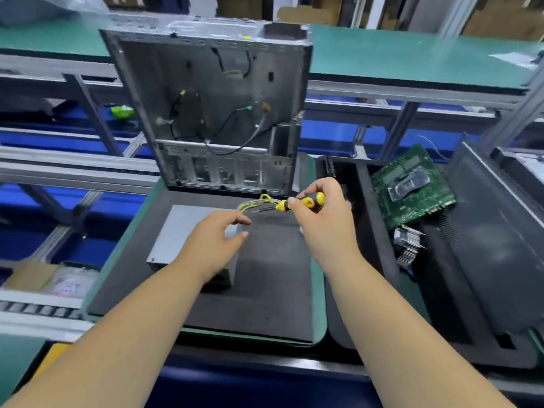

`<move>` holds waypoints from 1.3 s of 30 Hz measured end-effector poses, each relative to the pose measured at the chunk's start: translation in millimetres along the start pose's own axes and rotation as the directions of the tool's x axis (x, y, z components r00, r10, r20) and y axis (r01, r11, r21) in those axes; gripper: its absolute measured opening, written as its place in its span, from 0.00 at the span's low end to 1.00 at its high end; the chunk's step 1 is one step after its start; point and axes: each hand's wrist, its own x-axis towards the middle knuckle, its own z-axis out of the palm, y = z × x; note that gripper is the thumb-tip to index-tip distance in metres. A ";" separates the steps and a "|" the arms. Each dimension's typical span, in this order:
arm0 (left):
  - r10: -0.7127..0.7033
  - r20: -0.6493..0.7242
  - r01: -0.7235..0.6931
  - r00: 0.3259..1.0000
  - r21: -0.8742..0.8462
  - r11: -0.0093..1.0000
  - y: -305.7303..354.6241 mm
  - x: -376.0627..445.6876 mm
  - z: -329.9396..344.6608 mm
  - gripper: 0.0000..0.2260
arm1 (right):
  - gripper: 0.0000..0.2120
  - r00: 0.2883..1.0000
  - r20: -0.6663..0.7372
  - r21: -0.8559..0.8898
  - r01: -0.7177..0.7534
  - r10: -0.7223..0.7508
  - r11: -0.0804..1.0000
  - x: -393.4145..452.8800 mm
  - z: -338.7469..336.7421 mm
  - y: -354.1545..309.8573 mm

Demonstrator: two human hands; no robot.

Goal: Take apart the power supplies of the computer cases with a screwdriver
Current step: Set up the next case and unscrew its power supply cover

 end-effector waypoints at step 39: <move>0.304 0.114 -0.250 0.946 -0.341 0.906 -192.9 -36.8 -117.3 0.12 | 0.08 0.981 0.131 -0.353 0.180 -0.142 0.918 -70.6 225.6 -46.5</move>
